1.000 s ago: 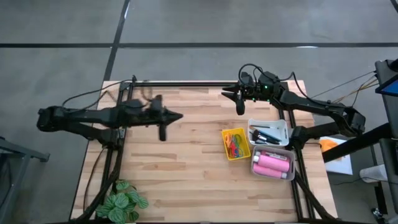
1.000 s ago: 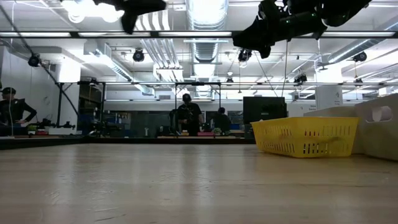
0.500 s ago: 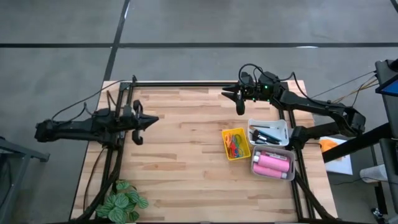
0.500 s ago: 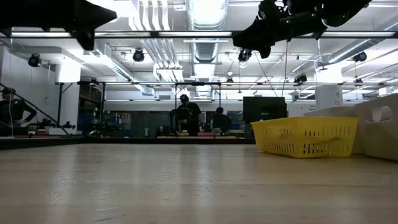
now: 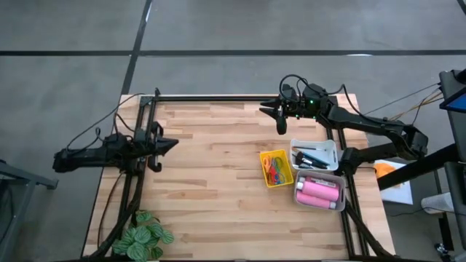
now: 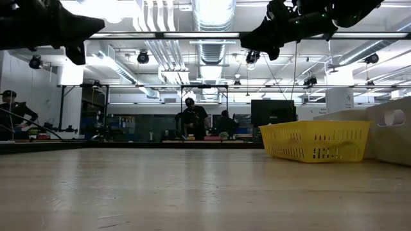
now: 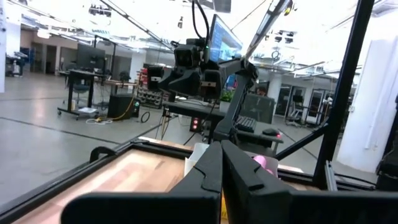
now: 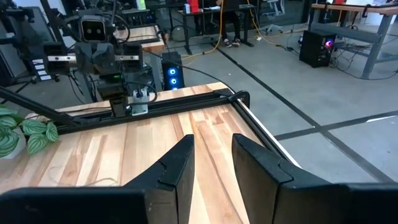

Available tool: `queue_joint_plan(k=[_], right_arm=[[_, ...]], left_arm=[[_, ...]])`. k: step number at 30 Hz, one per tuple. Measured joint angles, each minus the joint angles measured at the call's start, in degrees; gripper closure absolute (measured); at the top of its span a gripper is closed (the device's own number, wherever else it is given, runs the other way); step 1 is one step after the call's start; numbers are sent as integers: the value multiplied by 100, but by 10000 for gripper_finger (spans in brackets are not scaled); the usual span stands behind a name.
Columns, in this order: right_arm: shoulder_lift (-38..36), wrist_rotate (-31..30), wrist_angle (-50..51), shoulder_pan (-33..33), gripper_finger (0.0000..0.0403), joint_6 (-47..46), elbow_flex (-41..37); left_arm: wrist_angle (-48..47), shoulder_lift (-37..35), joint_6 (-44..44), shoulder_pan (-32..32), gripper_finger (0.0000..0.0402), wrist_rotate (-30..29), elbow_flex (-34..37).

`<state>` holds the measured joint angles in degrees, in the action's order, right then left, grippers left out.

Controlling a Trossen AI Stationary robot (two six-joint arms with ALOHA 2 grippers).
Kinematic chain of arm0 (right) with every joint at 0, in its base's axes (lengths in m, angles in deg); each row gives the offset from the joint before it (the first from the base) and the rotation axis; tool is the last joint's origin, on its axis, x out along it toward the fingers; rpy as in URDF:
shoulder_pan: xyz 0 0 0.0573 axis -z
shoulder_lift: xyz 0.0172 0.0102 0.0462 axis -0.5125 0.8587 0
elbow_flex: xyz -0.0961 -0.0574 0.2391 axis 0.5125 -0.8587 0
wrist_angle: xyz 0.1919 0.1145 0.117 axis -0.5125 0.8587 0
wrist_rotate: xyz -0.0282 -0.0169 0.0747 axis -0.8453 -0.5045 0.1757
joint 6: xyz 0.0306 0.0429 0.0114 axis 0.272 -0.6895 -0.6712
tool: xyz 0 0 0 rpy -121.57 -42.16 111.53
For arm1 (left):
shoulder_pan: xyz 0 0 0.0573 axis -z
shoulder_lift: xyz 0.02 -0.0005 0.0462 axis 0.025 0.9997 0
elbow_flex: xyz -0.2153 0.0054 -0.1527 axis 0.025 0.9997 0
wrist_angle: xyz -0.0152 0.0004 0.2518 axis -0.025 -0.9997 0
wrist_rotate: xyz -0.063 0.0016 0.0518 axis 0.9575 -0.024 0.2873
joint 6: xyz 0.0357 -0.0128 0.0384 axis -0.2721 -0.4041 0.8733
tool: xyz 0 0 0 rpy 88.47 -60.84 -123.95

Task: Pick & Place Paint Supplies
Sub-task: Return to Home Position

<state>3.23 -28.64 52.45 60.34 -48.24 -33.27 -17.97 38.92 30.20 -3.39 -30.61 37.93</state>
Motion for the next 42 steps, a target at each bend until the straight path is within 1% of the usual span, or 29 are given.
queue_joint_plan(k=[4, 8, 14, 21, 26, 33, 40, 42], right_arm=[[0, 0, 2, 1, 296, 1, 0], [0, 0, 2, -1, 296, 0, 0], [0, 0, 2, -1, 296, 2, 0], [0, 0, 2, 1, 296, 1, 0], [0, 0, 2, -1, 296, 2, 0], [0, 2, 2, 1, 296, 2, 0], [0, 2, 2, 0, 296, 2, 0], [0, 2, 2, 1, 296, 2, 0]], left_arm=[[-63, -218, 1, 0, 401, 41, 125], [-362, -361, 14, 0, 401, 42, 126], [-527, -359, 139, 3, 401, 41, 126], [-467, -362, 321, 2, 401, 42, 169], [-139, -361, 302, 2, 401, 43, 602], [-101, -349, 439, 2, 401, 42, 622], [-710, -345, 415, 2, 401, 44, 624], [-719, -325, 417, 2, 401, 49, 624]])
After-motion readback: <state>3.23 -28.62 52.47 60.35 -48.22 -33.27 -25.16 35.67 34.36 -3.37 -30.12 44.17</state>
